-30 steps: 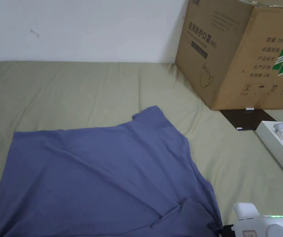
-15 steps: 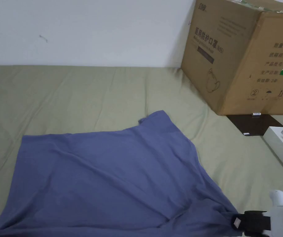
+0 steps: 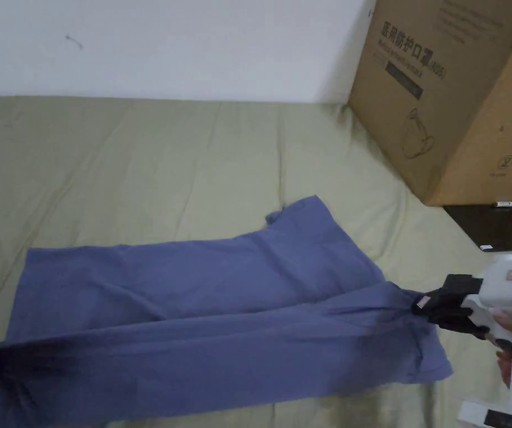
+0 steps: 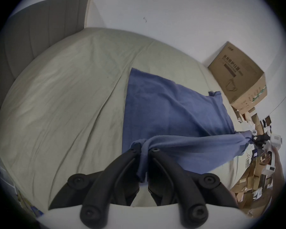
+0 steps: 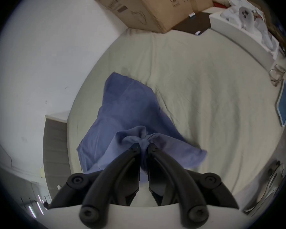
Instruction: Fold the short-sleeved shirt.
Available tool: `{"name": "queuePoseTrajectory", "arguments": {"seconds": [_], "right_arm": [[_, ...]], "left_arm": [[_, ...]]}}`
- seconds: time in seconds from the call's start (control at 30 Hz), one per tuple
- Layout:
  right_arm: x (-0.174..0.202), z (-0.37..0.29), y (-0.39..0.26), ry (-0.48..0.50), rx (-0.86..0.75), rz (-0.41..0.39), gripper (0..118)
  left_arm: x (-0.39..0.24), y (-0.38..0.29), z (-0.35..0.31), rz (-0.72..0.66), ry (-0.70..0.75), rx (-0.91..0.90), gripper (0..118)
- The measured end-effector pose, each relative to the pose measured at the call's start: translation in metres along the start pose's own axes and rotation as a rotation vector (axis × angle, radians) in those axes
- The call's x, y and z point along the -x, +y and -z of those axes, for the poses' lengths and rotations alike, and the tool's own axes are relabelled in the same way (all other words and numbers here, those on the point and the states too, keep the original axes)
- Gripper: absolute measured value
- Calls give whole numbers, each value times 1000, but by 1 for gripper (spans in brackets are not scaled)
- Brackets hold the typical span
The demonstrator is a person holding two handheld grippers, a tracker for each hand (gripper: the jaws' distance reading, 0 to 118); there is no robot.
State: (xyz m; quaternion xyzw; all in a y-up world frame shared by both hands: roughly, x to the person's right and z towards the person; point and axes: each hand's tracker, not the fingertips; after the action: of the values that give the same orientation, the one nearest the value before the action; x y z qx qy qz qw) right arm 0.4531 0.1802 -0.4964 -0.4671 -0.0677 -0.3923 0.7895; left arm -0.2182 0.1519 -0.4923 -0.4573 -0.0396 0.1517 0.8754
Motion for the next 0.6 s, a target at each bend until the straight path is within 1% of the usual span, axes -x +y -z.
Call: {"name": "queuePoseTrajectory", "arguments": {"seconds": [0.07,0.1,0.13,0.17,0.2,0.23,0.27,0.3,0.33,0.4,0.47,0.5,0.53,0.57,0.6], "right_arm": [[10,33,7,-42,6,-4,8],[12,47,11,-75,12,-9,8],[14,61,14,-82,20,-8,8],[15,70,12,-75,18,-6,11],[15,77,9,-75,2,-4,21],[17,79,3,-77,-76,-8,55],[17,78,-3,-70,-122,-24,89],[18,75,-9,-63,-155,-45,111],[20,69,-16,-46,-187,-74,118],[25,51,-31,-24,-215,-140,118],[31,24,-52,-12,-221,-213,118],[36,11,-63,3,-196,-247,118],[41,-5,-77,35,-146,-301,117],[43,-24,-93,80,-191,-350,114],[45,-39,-108,125,-238,-393,107]], "left_arm": [[-4,12,26,38,19,19,7],[-3,16,36,36,20,22,7],[-1,20,46,27,20,25,8],[1,22,52,2,25,28,10],[3,23,55,-24,20,20,19],[4,23,54,-43,29,-13,45],[6,22,52,-43,36,-36,76],[7,21,49,-43,34,-45,103],[8,17,43,-45,30,-62,118],[9,9,25,-43,11,-139,114],[9,-2,6,-34,7,-128,115],[9,-9,-4,-23,-10,-146,115],[7,-19,-22,-4,-25,-170,112],[5,-30,-41,18,-42,-187,105],[2,-38,-52,43,-50,-205,90]]}}
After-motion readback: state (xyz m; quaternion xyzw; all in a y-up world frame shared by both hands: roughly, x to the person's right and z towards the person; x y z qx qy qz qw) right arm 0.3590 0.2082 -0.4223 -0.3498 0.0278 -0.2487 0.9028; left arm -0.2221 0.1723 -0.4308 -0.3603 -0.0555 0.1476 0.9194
